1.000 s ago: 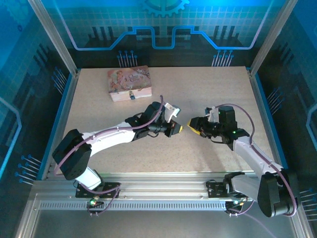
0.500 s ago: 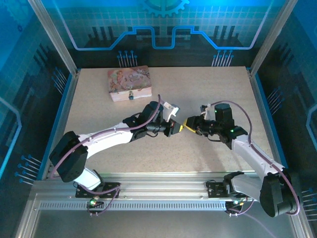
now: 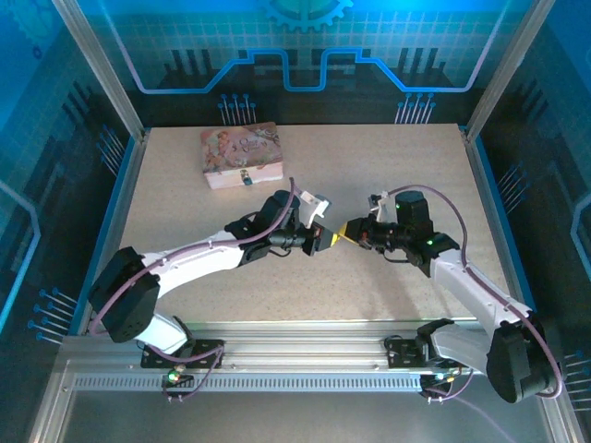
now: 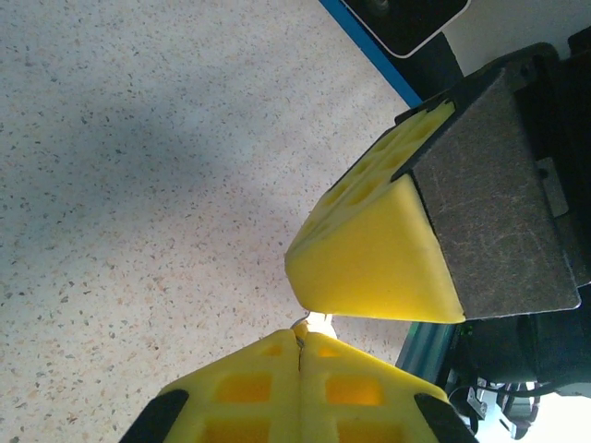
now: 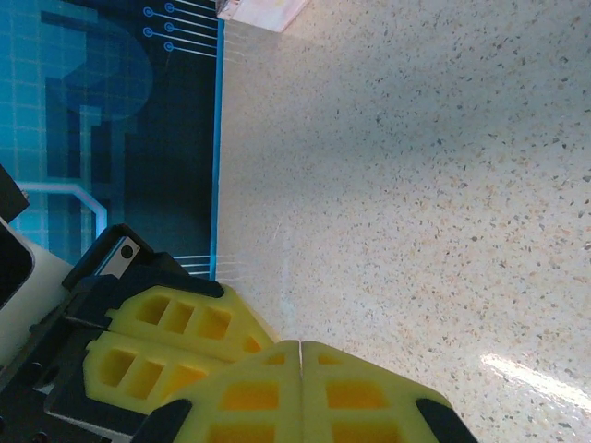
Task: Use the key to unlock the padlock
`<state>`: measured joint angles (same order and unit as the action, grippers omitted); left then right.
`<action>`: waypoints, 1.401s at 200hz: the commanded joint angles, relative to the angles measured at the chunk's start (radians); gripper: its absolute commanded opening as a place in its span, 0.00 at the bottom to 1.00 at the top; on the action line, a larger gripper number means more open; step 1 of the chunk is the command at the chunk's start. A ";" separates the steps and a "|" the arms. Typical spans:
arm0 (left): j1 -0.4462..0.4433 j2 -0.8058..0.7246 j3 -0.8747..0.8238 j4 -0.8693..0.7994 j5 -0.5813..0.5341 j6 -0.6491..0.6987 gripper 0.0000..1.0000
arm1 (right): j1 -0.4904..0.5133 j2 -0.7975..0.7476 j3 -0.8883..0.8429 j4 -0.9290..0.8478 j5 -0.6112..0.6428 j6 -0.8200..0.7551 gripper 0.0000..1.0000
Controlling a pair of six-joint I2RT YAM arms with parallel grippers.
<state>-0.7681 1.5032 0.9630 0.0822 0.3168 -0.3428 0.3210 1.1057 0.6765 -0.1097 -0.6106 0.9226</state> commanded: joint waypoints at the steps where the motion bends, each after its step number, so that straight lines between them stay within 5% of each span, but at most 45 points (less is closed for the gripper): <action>1: 0.012 -0.048 -0.031 0.004 0.006 -0.012 0.13 | 0.026 0.003 0.065 -0.048 0.019 -0.090 0.00; 27: 0.025 -0.112 -0.078 0.005 -0.022 -0.016 0.43 | 0.083 0.032 0.179 -0.182 0.077 -0.272 0.00; 64: 0.085 -0.261 -0.165 -0.024 -0.042 -0.043 0.66 | 0.194 0.134 0.373 -0.309 0.161 -0.506 0.00; 105: 0.153 -0.505 -0.266 -0.179 -0.108 -0.044 0.81 | 0.273 0.318 0.556 -0.306 0.135 -0.647 0.00; 173: 0.332 -0.907 -0.375 -0.417 -0.046 -0.038 0.83 | 0.372 0.674 0.893 -0.253 -0.032 -0.728 0.00; 214: 0.491 -0.895 -0.388 -0.358 0.138 -0.059 0.81 | 0.384 0.802 0.999 -0.198 -0.117 -0.722 0.00; 280: 0.727 -0.716 -0.435 -0.006 0.459 -0.155 0.70 | 0.363 0.824 0.979 -0.089 -0.211 -0.710 0.00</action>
<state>-0.0860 0.7319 0.5583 -0.1081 0.6159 -0.4477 0.6930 1.9244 1.6569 -0.2977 -0.7315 0.1825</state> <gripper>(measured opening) 0.717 0.044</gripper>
